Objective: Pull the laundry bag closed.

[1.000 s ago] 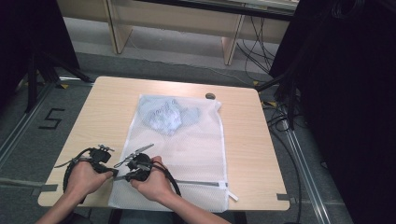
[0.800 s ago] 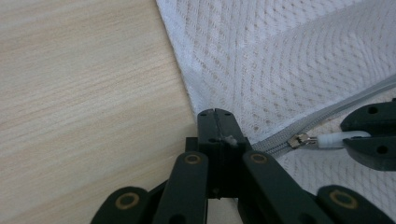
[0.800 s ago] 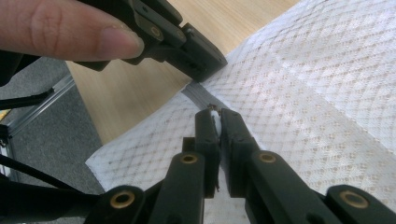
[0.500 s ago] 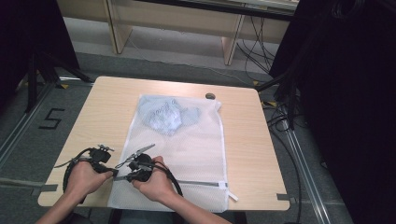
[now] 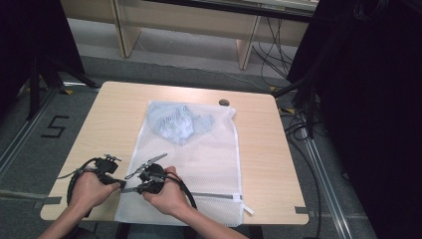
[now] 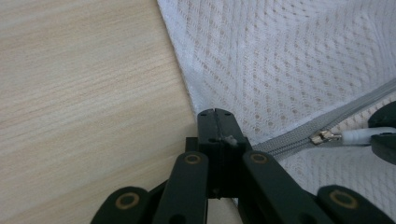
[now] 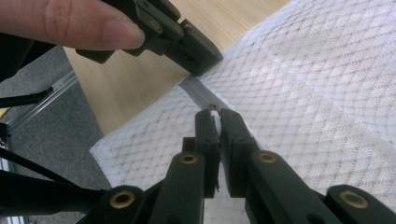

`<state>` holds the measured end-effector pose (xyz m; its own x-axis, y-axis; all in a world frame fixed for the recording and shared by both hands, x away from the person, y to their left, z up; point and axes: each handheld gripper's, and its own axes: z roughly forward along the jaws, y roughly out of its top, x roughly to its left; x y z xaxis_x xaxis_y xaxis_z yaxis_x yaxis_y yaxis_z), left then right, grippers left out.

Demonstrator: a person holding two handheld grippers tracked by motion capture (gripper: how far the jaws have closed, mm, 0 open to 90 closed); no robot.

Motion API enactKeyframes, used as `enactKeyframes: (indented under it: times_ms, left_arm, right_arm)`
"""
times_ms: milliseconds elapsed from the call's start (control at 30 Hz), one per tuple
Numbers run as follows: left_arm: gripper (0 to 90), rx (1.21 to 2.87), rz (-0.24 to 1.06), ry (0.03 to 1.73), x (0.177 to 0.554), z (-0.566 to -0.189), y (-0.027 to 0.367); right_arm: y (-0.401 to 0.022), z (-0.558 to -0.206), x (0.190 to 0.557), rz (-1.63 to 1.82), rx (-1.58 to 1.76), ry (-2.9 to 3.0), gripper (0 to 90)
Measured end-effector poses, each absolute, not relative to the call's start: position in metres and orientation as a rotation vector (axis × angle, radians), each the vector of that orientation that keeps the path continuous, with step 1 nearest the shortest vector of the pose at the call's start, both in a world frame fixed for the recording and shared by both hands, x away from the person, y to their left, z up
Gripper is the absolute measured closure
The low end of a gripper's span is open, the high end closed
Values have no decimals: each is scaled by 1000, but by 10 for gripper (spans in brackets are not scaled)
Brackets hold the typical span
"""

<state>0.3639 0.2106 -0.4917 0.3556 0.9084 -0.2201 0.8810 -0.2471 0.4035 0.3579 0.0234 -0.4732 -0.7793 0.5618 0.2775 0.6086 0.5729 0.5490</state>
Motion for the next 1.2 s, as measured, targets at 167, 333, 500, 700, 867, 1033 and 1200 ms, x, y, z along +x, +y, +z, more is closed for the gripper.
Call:
enactKeyframes:
  times_ms: [167,333,500,700,867,1033,1200]
  left_arm:
    - [900,2165,78,1557,364,-492,211]
    - [900,2166,77,1557,364,-492,211]
    - [900,2152,76,1564,364,-492,210]
    - [900,2149,78,1563,364,-492,210]
    - [900,2150,77,1563,364,-492,210]
    - [900,2153,77,1566,364,-492,210]
    - [900,2151,76,1565,364,-492,210]
  right_arm:
    - [22,-473,358,-1013,-981,-2738,871]
    - [21,-472,358,-1005,-988,-2739,872]
    - [22,-472,357,-1001,-993,-2738,872]
    - [19,-471,358,-1004,-992,-2740,872]
    - [17,-471,359,-1012,-972,-2759,872]
    - [15,-470,359,-1009,-983,-2747,872]
    - [12,-469,358,-1006,-997,-2740,872]
